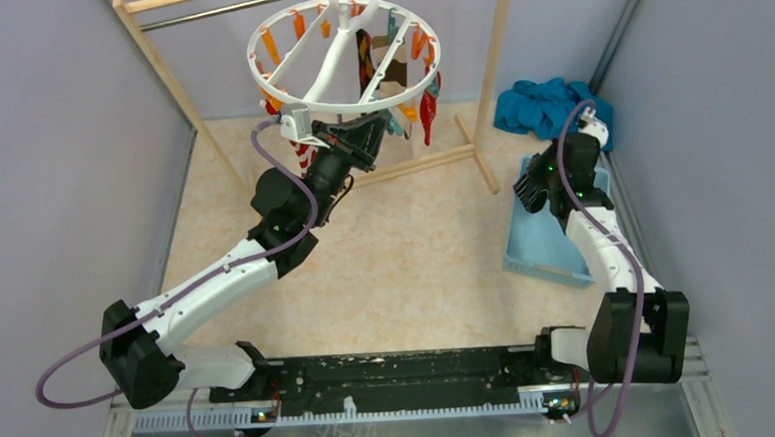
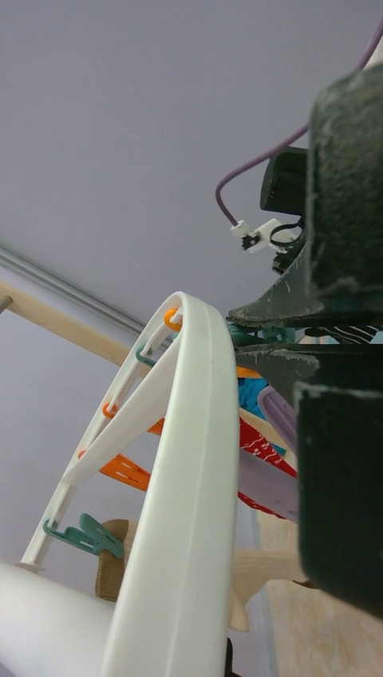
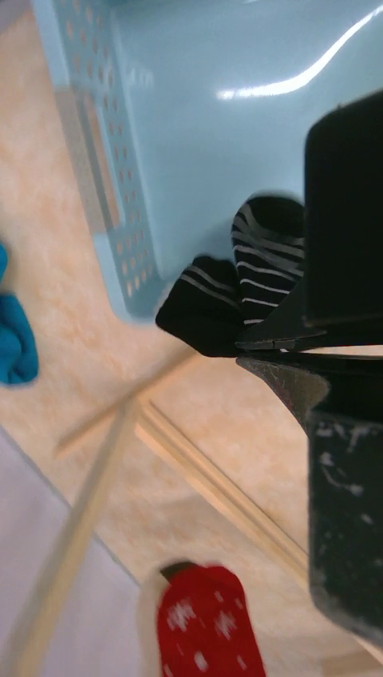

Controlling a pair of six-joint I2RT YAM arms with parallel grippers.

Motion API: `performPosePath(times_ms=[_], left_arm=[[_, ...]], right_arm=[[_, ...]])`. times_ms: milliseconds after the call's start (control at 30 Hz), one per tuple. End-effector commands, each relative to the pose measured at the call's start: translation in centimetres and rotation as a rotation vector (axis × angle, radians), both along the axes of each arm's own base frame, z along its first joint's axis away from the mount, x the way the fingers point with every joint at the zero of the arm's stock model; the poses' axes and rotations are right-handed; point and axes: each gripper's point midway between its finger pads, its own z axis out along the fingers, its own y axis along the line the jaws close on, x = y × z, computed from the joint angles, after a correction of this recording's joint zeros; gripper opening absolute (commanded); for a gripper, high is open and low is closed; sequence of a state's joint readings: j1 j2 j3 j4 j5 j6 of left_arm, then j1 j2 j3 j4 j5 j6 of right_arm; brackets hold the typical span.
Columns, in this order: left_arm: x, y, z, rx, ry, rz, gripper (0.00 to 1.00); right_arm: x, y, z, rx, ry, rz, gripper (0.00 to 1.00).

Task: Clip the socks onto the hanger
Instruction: Place the sock at the center of the board.

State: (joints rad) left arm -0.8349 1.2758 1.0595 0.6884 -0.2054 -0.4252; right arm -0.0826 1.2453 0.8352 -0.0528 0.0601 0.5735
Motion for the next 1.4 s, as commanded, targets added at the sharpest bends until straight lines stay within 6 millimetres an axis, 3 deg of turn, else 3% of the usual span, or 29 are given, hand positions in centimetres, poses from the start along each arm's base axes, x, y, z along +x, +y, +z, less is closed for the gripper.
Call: performPosePath(times_ms=[0,100,167,233,333,467,600,733,833,867,933,1000,1100,1367], left_arm=[[-0.2,0.3,-0.4,0.008,-0.003,0.001,0.00],[-0.2,0.4,-0.4,0.005,-0.001,-0.002,0.00],[-0.2,0.3,-0.5,0.005,0.001,-0.007,0.00],[-0.2,0.3,-0.6,0.006,0.002,-0.008,0.00],[-0.1,0.4,-0.7,0.008,0.006,-0.001,0.00],[-0.1,0.4,-0.7,0.007,0.005,-0.001,0.00],[-0.2,0.2,-0.7,0.008,0.006,-0.009,0.00],[-0.1,0.2,-0.8,0.012,0.006,-0.006,0.00],[0.0,0.3,-1.0,0.018,0.009,0.001,0.00],[0.1,0.3,-1.0,0.019,0.011,0.004,0.00],[0.1,0.3,-1.2,0.019,0.013,0.003,0.00],[0.2,0.2,-1.3,0.017,0.015,-0.001,0.00],[0.2,-0.1,-1.5,0.015,0.019,-0.011,0.00],[0.2,0.0,-1.8,0.019,0.022,-0.012,0.00]], right_arm=[[0.5,6.8,9.2,-0.062,-0.180,0.246,0.00],[-0.1,12.4,10.7,-0.075,-0.199,0.425,0.00],[-0.5,15.3,10.4,-0.095,-0.182,0.521,0.00],[-0.9,17.7,9.0,-0.093,-0.143,0.607,0.00],[-1.3,20.4,5.2,-0.094,-0.052,0.701,0.00],[-1.6,21.4,-1.8,-0.098,0.104,0.733,0.00],[-1.8,20.1,-8.3,-0.130,0.248,0.677,0.00],[-2.0,18.6,-11.9,-0.178,0.342,0.618,0.00],[-2.0,17.2,-12.0,-0.231,0.350,0.547,0.00],[-1.9,16.6,-11.6,-0.251,0.343,0.513,0.05],[-1.9,15.6,-10.5,-0.304,0.327,0.458,0.36],[-1.9,15.1,-9.1,-0.355,0.299,0.417,0.54],[-2.5,16.1,-7.4,-0.406,0.257,0.419,0.56],[-4.7,21.2,-8.6,-0.512,0.264,0.519,0.51]])
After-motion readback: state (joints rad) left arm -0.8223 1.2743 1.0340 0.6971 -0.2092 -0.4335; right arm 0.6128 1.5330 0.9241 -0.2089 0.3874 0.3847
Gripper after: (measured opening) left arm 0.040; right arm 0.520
